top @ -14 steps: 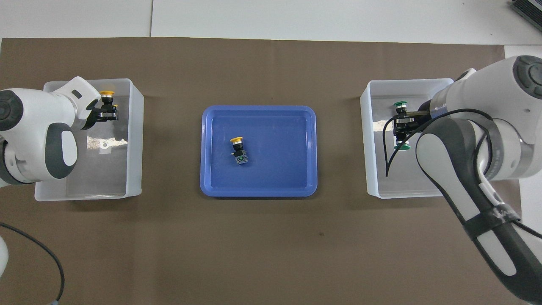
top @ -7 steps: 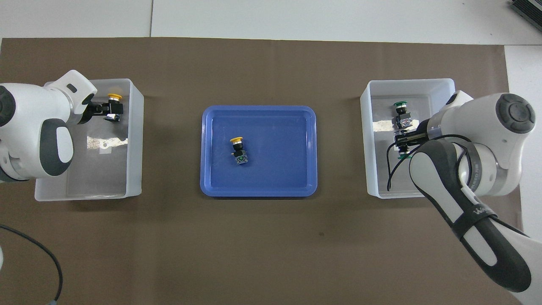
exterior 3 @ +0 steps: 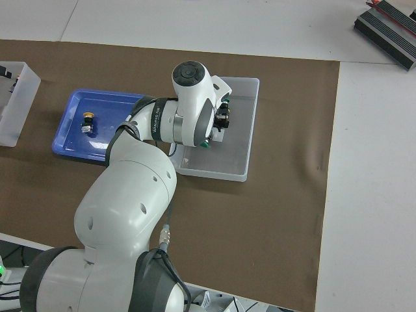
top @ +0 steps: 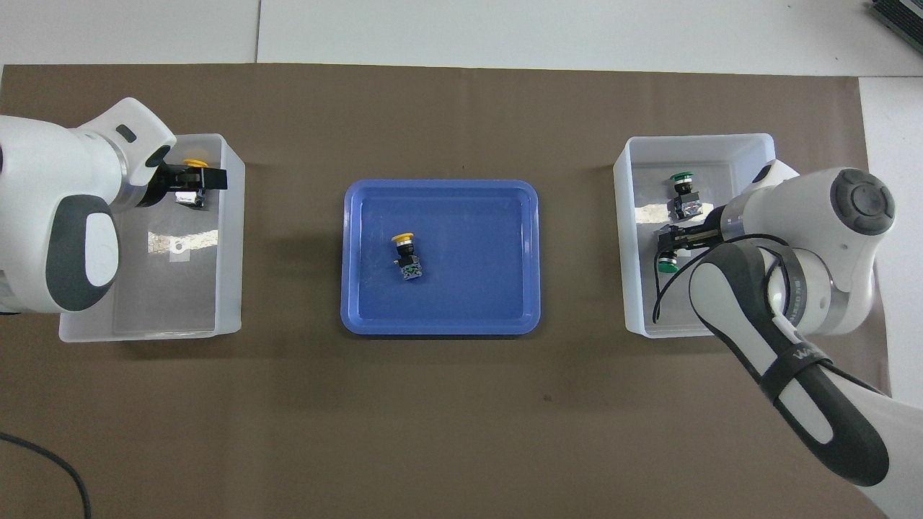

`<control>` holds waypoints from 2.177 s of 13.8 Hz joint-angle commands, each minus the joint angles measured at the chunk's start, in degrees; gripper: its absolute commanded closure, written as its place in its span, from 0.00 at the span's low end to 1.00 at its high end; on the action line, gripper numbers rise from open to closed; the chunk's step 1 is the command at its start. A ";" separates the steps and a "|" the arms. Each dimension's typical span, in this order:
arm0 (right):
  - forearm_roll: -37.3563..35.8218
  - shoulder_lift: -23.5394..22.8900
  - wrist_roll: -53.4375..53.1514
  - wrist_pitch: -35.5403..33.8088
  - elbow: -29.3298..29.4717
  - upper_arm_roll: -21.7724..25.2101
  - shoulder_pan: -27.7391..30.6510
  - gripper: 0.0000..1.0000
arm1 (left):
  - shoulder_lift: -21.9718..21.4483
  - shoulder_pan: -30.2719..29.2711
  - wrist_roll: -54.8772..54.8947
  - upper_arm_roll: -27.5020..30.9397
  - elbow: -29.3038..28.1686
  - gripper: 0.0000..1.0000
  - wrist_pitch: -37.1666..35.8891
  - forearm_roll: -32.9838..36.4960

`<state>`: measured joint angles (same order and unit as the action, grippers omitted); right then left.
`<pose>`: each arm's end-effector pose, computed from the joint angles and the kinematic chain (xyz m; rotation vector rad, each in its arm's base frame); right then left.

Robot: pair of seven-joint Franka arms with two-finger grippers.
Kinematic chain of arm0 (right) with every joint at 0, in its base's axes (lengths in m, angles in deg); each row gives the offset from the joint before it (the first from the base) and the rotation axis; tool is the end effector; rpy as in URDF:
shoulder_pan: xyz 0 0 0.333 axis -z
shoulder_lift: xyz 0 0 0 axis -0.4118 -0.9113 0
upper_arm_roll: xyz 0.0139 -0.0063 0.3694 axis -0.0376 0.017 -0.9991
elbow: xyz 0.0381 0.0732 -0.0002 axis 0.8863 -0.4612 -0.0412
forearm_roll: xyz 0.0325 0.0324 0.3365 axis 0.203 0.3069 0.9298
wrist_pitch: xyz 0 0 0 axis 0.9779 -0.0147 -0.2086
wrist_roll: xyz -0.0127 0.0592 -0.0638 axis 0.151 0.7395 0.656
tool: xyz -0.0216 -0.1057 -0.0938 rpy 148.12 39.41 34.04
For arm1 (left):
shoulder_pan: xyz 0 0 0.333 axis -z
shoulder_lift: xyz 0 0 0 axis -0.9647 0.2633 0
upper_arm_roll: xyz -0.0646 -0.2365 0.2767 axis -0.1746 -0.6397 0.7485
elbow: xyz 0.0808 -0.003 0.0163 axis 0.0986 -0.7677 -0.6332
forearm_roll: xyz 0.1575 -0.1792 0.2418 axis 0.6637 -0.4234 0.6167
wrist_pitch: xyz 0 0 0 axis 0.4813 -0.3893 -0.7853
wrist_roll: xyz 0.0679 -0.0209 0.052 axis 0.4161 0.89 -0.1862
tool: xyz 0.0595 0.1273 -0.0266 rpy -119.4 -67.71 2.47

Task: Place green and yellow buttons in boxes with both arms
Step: 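Lower the second green button into the box and open the right gripper, then reach the left gripper into the tray and grasp the last yellow button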

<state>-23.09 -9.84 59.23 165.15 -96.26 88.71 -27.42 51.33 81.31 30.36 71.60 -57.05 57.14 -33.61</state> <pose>0.5659 0.0162 0.3958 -3.0798 -0.2246 -0.1562 0.5912 -0.0797 0.4837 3.0656 -0.1046 0.4243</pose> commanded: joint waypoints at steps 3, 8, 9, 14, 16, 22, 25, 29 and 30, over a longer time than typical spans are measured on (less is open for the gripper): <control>-0.88 4.81 -2.09 -5.07 5.00 -0.39 1.00 0.00 | 0.14 9.40 -12.48 0.57 -1.31 0.00 -0.49 1.39; -8.85 10.00 -18.15 -17.26 10.26 -0.47 0.38 0.00 | 2.42 18.90 -24.18 0.57 -6.14 0.00 5.91 1.39; -9.49 10.44 -20.11 -21.74 12.71 -0.56 0.29 0.00 | 3.38 20.48 -26.12 0.57 -6.23 0.00 6.71 1.30; -8.62 12.82 -20.21 -39.33 24.93 -0.21 1.00 0.00 | 8.75 25.59 -32.90 0.57 -6.23 0.00 13.92 1.39; -8.35 14.39 -20.30 -42.16 26.54 -0.04 1.35 0.00 | 9.63 27.16 -32.81 0.57 -6.84 0.00 14.80 1.39; -5.62 15.54 -18.02 -45.60 25.57 1.01 4.43 0.00 | 8.93 26.82 -32.73 1.01 -6.76 1.00 12.36 1.39; -5.71 15.54 -17.67 -45.43 25.40 1.46 3.72 0.00 | 3.85 25.16 -31.94 3.11 -6.23 1.00 7.79 1.39; -6.94 15.72 -17.32 -45.78 25.13 1.37 3.11 0.00 | -1.87 15.43 -23.53 3.30 -3.08 1.00 0.24 1.57; -6.94 15.89 -17.31 -45.78 25.13 1.37 3.02 0.00 | -2.14 12.87 -20.37 3.30 -1.33 1.00 -1.79 1.57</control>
<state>-29.70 5.42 40.61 119.88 -70.49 89.76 -23.84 51.01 98.65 5.62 75.36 -60.08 59.45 -33.51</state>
